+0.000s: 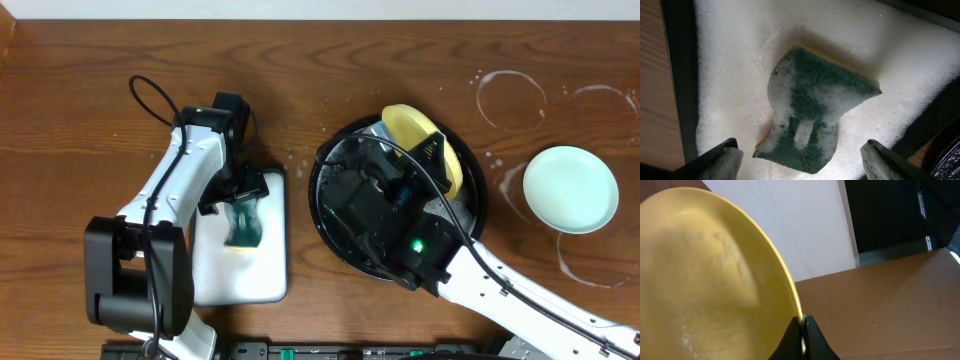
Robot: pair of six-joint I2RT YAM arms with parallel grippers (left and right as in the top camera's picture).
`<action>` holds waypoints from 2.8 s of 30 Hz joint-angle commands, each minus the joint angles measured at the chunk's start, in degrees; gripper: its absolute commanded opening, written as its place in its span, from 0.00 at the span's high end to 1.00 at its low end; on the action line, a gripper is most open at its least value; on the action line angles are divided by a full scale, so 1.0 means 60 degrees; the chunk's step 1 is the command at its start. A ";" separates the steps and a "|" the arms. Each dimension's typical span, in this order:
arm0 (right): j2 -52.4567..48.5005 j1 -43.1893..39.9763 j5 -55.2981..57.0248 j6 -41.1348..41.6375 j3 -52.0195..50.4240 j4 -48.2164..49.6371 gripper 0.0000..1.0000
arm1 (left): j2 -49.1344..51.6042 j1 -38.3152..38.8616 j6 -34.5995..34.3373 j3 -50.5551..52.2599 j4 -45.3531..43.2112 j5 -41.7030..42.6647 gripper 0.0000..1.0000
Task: Clean dirty plates on tray and stack at the side
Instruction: 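Lift the yellow plate out of the soapy tray with the right gripper, then carry the yellow plate right and set it on the green plates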
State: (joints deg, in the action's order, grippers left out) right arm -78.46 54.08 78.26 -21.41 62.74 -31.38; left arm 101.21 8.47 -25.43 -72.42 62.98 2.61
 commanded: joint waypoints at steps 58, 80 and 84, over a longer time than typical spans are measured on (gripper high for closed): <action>-0.0692 -1.5828 -1.6079 0.6000 0.0168 -0.2106 0.99 | 0.0000 -0.0015 0.0051 0.0000 0.0051 -0.0117 0.19; -0.2980 -1.6746 -1.6105 0.5581 0.0168 -0.0517 0.50 | 0.0000 -0.0015 0.0051 0.0000 0.0051 -0.0117 0.19; -0.2459 -1.6411 -1.8006 0.5581 0.0168 -0.0448 0.47 | -0.0004 -0.0015 0.0051 0.0000 0.0051 -0.0117 0.19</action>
State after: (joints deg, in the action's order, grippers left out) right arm -96.53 -46.22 -17.76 12.95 62.87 -34.37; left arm 101.21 8.47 -25.45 -72.42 62.98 2.63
